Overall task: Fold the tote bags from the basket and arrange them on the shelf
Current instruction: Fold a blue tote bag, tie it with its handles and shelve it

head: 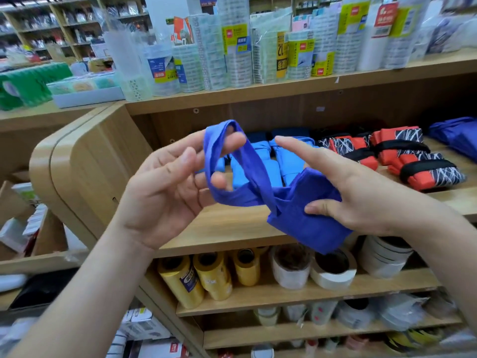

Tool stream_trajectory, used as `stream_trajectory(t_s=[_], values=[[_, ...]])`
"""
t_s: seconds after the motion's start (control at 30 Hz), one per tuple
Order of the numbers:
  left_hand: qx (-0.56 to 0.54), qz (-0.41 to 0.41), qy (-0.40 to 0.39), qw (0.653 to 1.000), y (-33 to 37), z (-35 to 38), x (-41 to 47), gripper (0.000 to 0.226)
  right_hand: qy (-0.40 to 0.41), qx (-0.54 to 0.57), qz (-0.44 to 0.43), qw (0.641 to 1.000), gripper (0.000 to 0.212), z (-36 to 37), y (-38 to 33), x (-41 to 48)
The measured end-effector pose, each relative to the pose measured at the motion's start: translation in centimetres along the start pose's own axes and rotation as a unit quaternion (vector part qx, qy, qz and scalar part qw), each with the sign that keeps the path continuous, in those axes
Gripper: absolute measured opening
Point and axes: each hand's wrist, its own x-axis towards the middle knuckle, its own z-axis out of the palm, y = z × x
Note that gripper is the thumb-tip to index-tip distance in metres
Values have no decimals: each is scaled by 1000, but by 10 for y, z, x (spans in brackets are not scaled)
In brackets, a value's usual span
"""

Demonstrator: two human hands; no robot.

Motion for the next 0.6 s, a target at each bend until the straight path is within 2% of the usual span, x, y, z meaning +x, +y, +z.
stream_trajectory(t_s=[0.1, 0.17, 0.27, 0.33, 0.4, 0.5, 0.57, 0.6], values=[[-96, -29, -56, 993, -7, 4, 8, 55, -8, -143, -27, 989, 106, 5, -14, -2], [-78, -32, -79, 993, -13, 12, 13, 59, -19, -208, -30, 977, 106, 12, -22, 1], [-84, -28, -98, 991, -22, 26, 18, 60, -54, -185, -16, 981, 82, 14, -24, 6], [-78, -19, -48, 996, -25, 31, 18, 59, -60, -165, -17, 984, 64, 11, -20, 10], [-61, -25, 46, 997, -26, 31, 17, 57, -73, -139, -4, 988, 47, 9, -9, 13], [-5, -66, 180, 981, -31, 16, 11, 63, -127, -93, 17, 987, 41, 2, 1, 14], [122, -67, 230, 963, -29, 3, 7, 75, -164, -83, 17, 983, 42, -3, 0, 14], [237, -49, 224, 944, -24, -2, 5, 88, -179, -83, 16, 980, 42, -5, 0, 15]])
